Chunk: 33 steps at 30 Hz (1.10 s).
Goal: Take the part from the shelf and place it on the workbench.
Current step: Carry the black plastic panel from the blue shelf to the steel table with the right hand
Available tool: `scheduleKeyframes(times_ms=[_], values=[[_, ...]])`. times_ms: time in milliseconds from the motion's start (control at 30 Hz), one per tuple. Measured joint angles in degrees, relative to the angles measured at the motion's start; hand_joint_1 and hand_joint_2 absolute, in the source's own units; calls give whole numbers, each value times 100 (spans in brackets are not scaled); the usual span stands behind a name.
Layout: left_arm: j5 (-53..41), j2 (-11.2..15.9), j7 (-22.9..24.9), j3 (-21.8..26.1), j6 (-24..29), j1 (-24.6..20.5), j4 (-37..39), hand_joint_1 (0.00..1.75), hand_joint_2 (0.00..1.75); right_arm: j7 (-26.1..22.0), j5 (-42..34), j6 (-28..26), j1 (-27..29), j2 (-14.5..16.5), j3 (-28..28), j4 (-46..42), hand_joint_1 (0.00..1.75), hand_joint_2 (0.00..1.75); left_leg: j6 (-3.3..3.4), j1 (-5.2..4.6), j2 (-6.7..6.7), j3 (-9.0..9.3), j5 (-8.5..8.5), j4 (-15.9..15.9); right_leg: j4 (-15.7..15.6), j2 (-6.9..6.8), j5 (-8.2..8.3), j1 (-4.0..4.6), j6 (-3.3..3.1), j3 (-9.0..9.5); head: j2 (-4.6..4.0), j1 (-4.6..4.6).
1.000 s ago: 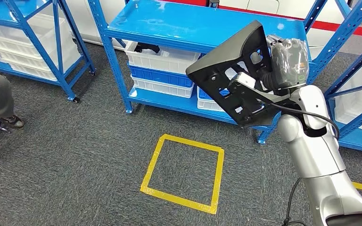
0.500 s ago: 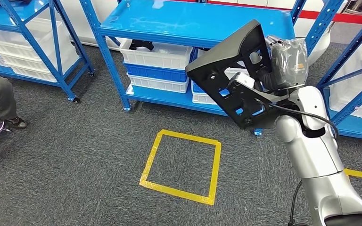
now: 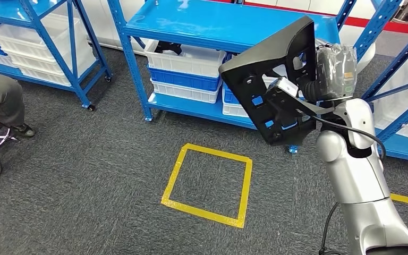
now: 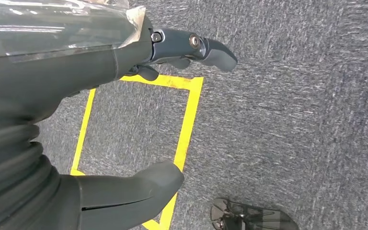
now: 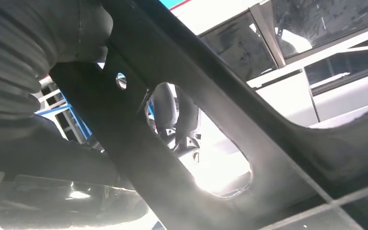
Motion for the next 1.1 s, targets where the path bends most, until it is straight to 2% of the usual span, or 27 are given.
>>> scheduleKeyframes(times_ms=[67,200,300,367,400,433,500,533,567,600,633,667,700,733,767,833,867,900,967,1000,1067,1100], values=[[-11,0,-17,-1,3,2,0,0,175,-15,12,-21,67,23,-49,-35,175,175,27,-17,-1,-36,17,20,0,0,27,-14,39,-24,0,3],[-56,-1,-48,-1,5,2,0,0,175,-18,72,-39,195,59,-109,-127,175,175,51,-32,-2,-69,32,44,-2,0,53,-29,74,-40,0,5],[-69,7,-49,-1,5,-3,0,0,175,-18,90,-41,231,80,-154,-173,175,175,116,-59,4,-86,45,70,-45,7,113,-107,156,-44,0,-8],[-71,5,-49,-1,6,-8,0,0,175,-17,95,-41,232,83,-188,-196,175,175,169,-27,39,-77,90,17,-13,17,89,-99,180,-81,0,-9],[-72,3,-49,-1,6,-10,-1,0,175,-18,97,-41,230,83,-203,-206,175,175,192,-3,67,-73,117,-16,107,18,2,-85,166,-143,0,2],[-72,2,-48,-1,6,-11,-1,0,175,-19,98,-41,229,82,-219,-215,175,175,213,19,104,-74,142,-46,372,18,-151,-78,140,-268,0,14],[-72,1,-47,-1,8,-11,-2,0,175,-20,97,-37,235,80,-233,-220,175,175,229,31,176,-101,160,-53,1171,12,-526,-93,94,-620,0,35],[-72,-1,-47,0,12,-11,-2,0,175,-21,93,-34,244,78,-235,-220,175,175,226,31,217,-116,161,-49,1534,12,-659,-98,100,-769,0,36],[-72,-1,-47,1,19,-11,-2,0,175,-22,90,-30,252,77,-236,-220,175,175,221,33,260,-128,161,-40,1703,9,-704,-106,129,-822,0,38],[-72,-2,-47,1,25,-11,-2,0,175,-25,87,-28,254,76,-236,-219,175,175,209,41,307,-137,156,-25,1632,-3,-659,-120,179,-751,0,40],[-72,-4,-47,1,30,-10,-2,0,175,-29,84,-26,252,77,-236,-219,175,175,186,55,355,-143,143,-1,1343,-43,-546,-138,238,-570,0,41],[-72,-4,-47,1,33,-11,-2,0,175,-33,81,-26,244,79,-236,-219,175,175,150,65,401,-148,120,37,932,-145,-421,-154,293,-334,0,46],[-72,2,-46,2,36,-12,-3,0,175,-37,78,-25,231,84,-236,-219,175,175,100,67,449,-161,88,87,564,-238,-328,-146,313,-119,0,54],[-72,9,-46,3,40,-11,-5,0,175,-39,73,-23,220,89,-237,-219,175,175,53,59,489,-175,63,130,329,-298,-278,-134,286,12,0,56],[-72,14,-45,3,45,-13,-7,0,175,-39,66,-17,213,94,-238,-217,175,175,15,47,531,-186,46,163,225,-319,-268,-118,235,63,0,51],[-72,16,-40,5,55,-16,-9,0,175,-40,55,-2,210,98,-241,-212,175,175,-36,53,613,-202,38,188,243,-188,-254,-110,102,29,0,35],[-71,15,-40,5,59,-18,-9,0,175,-39,51,4,210,102,-241,-209,175,175,-68,76,568,-212,2,221,245,-128,-239,-121,60,13,0,26],[-71,14,-44,6,61,-17,-9,0,175,-39,51,7,208,109,-241,-207,175,175,-104,103,461,-249,-89,317,244,-67,-222,-131,18,3,0,24],[-71,15,-57,7,65,-12,-9,0,175,-39,51,9,206,132,-238,-207,175,175,-166,139,170,-406,-384,710,239,26,-195,-142,-45,-15,0,8],[-72,15,-64,8,65,-9,-9,0,175,-39,51,9,213,147,-236,-207,175,175,-180,143,89,-542,-562,1024,240,72,-184,-133,-69,-27,0,-2],[-72,16,-72,9,65,-5,-9,0,175,-39,51,9,245,169,-230,-207,175,175,-184,141,39,-839,-814,1649,242,183,-163,-104,-105,-57,0,-19],[-72,16,-74,10,65,-3,-9,0,175,-39,51,9,269,176,-228,-207,175,175,-168,140,28,-934,-843,1834,242,252,-151,-82,-123,-70,0,-24]])
